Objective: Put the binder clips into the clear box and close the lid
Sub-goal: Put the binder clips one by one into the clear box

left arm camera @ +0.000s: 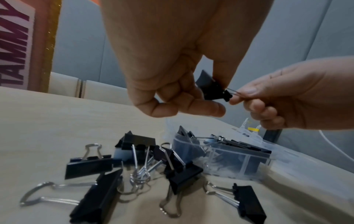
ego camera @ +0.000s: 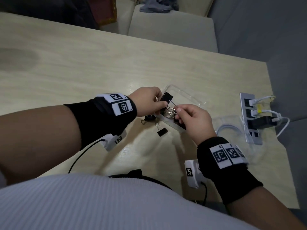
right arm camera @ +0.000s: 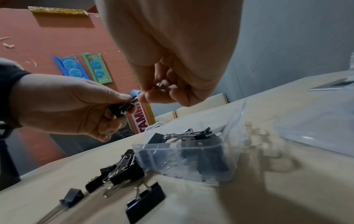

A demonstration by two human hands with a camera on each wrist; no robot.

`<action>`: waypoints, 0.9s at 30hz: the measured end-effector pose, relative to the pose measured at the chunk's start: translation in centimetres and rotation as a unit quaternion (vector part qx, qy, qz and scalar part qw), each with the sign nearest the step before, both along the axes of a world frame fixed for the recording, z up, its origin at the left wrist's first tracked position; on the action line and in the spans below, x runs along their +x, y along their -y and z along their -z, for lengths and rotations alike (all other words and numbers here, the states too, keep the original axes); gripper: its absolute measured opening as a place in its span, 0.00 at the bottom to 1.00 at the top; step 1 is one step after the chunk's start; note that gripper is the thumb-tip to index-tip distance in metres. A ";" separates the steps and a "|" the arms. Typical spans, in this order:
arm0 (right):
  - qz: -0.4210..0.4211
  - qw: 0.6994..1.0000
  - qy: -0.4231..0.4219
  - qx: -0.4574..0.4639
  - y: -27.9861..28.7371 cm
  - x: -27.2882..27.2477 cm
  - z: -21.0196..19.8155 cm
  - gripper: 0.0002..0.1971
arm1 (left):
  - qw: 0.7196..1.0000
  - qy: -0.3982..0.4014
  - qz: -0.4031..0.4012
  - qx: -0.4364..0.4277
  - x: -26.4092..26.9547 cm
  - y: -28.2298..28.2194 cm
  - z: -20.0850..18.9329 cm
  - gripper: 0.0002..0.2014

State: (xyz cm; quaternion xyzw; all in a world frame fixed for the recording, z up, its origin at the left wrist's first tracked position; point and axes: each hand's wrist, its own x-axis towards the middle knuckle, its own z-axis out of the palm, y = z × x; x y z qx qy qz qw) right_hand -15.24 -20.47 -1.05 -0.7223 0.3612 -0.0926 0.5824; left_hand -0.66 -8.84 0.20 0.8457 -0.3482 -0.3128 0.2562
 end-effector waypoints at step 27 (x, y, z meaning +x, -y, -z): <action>-0.219 0.867 -0.199 -0.402 1.5 -1.7 3.0 0.17 | 0.969 0.202 0.081 0.117 2.4 -5.7 1.9 0.17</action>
